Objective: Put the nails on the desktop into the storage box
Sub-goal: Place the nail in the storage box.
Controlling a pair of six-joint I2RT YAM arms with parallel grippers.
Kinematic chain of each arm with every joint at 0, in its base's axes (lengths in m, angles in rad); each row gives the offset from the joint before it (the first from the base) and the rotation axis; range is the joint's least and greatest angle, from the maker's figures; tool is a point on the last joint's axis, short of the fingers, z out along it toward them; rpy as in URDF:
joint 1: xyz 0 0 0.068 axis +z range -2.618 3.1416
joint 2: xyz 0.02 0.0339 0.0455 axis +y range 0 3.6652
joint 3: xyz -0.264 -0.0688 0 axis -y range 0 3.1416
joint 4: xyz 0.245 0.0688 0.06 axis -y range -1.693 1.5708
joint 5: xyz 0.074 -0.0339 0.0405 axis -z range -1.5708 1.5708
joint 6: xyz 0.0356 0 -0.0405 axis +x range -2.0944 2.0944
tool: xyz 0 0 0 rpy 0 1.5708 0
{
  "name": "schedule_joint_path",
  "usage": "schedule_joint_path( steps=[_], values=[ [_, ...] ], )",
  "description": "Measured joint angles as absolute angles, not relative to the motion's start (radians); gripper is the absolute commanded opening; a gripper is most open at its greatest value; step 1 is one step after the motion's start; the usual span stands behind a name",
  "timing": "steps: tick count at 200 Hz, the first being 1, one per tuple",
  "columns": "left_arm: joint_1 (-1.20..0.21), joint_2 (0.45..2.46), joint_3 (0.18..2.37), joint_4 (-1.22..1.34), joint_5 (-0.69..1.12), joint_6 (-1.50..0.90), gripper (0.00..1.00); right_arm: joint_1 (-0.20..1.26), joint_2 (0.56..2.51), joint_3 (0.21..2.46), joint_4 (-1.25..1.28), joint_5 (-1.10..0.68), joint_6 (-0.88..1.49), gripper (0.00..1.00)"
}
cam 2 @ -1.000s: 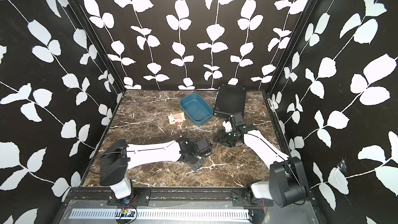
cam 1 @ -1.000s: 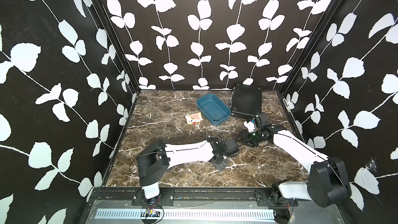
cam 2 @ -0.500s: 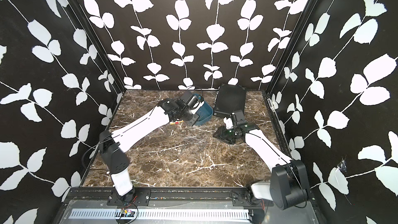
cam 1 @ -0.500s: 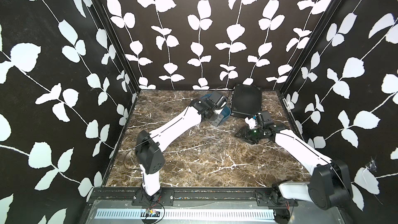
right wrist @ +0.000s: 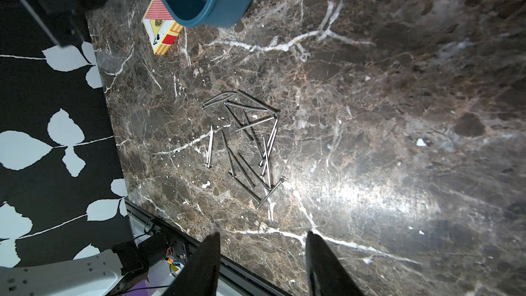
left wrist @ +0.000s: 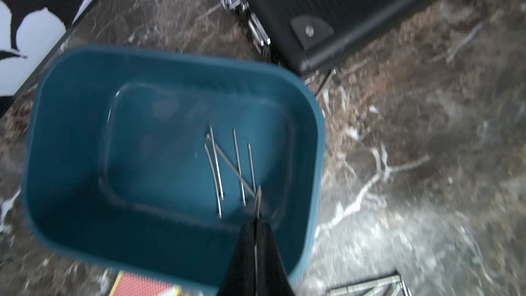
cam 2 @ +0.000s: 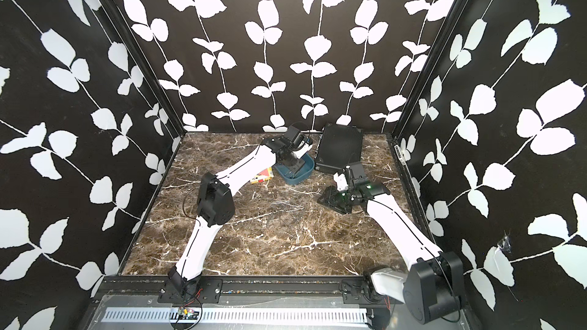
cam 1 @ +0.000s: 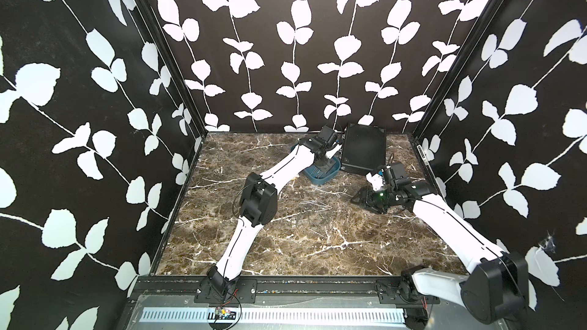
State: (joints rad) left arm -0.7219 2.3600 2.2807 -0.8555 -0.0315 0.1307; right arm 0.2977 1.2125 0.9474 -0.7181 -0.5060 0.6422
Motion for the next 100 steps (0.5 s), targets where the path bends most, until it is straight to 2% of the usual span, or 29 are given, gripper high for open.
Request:
schedule_joint_path(
  steps=[40, 100],
  values=[
    [-0.707, 2.44, 2.361, -0.81, 0.02, 0.12, 0.0, 0.298, 1.184, 0.95, -0.792, -0.479, 0.624, 0.51],
    [-0.706, 2.501, 2.335, -0.795, 0.067, 0.105, 0.0, 0.298, 1.184, 0.976, -0.847, -0.459, 0.585, 0.51]
  ],
)
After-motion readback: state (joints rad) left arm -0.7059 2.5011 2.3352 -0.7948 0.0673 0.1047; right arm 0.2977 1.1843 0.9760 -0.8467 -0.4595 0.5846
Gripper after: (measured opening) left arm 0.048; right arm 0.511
